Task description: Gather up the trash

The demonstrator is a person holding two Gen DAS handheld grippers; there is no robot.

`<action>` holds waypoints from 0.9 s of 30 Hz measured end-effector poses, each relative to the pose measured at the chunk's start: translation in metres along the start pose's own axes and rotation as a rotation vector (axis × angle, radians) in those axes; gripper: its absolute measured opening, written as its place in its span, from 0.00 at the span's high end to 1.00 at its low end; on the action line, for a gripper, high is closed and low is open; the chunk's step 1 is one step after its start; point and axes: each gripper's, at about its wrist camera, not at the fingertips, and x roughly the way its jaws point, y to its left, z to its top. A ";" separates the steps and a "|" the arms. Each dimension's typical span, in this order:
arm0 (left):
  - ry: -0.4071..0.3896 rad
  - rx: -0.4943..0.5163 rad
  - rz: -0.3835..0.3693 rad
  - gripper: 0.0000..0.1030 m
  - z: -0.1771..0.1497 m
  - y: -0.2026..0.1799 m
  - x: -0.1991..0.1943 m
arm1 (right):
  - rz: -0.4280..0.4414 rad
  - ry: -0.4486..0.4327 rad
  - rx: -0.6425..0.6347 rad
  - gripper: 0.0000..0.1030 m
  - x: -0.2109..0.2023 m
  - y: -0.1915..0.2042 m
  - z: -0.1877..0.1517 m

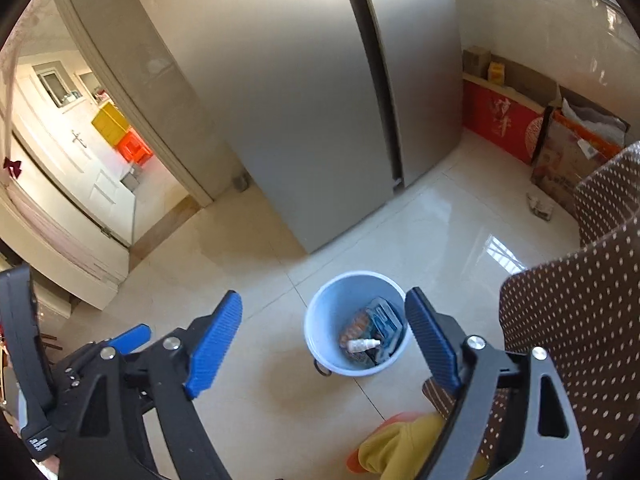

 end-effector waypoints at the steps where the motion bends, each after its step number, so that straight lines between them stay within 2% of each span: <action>1: 0.004 -0.001 -0.004 0.36 -0.001 -0.001 0.001 | -0.003 0.004 0.003 0.20 0.001 -0.001 -0.001; 5: -0.008 0.025 -0.014 0.28 -0.005 -0.010 -0.001 | -0.011 0.032 0.015 0.20 0.001 -0.007 -0.008; 12: -0.025 0.070 -0.057 0.27 -0.011 -0.035 -0.011 | -0.036 -0.006 0.044 0.20 -0.024 -0.027 -0.017; 20: -0.073 0.168 -0.123 0.23 -0.009 -0.082 -0.035 | -0.015 -0.122 0.109 0.16 -0.091 -0.059 -0.026; 27: -0.087 0.280 -0.188 0.20 -0.014 -0.139 -0.049 | -0.065 -0.215 0.187 0.14 -0.154 -0.106 -0.032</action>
